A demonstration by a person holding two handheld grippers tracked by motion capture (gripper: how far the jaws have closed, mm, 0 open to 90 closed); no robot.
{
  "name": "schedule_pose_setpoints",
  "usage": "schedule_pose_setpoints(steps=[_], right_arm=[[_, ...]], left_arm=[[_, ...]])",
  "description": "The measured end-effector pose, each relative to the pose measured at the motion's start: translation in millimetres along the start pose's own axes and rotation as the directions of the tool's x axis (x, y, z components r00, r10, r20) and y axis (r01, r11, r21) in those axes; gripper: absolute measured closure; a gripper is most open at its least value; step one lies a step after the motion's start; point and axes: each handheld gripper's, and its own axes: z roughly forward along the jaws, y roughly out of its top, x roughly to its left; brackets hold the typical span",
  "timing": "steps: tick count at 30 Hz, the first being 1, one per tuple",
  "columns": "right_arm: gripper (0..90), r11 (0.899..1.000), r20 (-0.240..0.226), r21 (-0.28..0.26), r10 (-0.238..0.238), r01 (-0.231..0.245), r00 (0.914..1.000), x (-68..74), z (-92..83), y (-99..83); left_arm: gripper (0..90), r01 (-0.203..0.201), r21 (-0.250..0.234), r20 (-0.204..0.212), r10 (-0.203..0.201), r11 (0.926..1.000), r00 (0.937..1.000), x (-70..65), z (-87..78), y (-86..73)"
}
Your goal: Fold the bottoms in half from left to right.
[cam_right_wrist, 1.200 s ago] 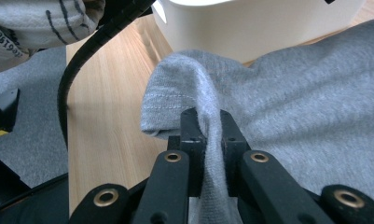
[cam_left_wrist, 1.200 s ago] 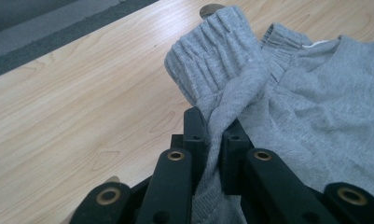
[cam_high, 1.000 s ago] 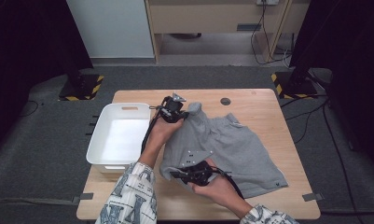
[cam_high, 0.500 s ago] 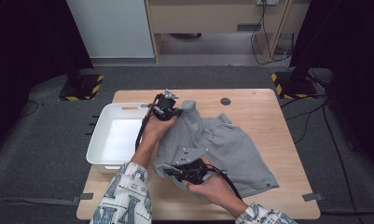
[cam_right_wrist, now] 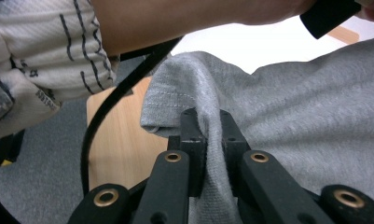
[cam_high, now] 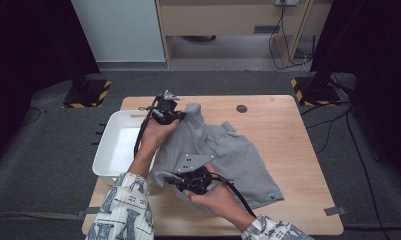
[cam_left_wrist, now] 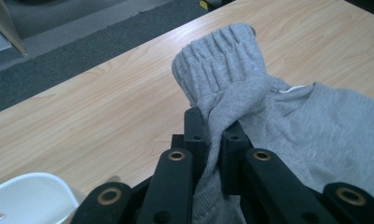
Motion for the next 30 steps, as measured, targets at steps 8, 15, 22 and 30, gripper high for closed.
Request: schedule_pose_setpoints(steps=[8, 15, 22, 30], right_arm=[[84.6, 1.0, -0.003, -0.013, 0.001, -0.001, 1.0, 4.0, 5.0, 9.1], [84.6, 1.0, -0.003, -0.03, -0.008, 0.008, 1.0, 9.6, 12.8, 19.4], [84.5, 0.999, 0.002, -0.029, -0.015, 0.015, 0.9999, 12.3, 17.9, 27.2], [84.5, 1.0, 0.023, -0.015, -0.022, 0.022, 0.9995, 2.0, -8.9, 19.4]], left_arm=[[84.3, 0.006, -0.006, -0.006, -0.006, 1.0, 1.0, 10.5, -10.0, -3.5], [84.4, 0.018, -0.012, -0.013, -0.018, 0.9998, 0.9998, 22.3, -19.8, -7.6], [84.4, 0.041, -0.028, -0.004, -0.041, 0.9988, 0.9992, 27.6, -25.5, -8.7], [84.4, 0.032, -0.022, -0.005, -0.033, 0.9992, 0.9995, 13.0, -13.3, 1.3]])
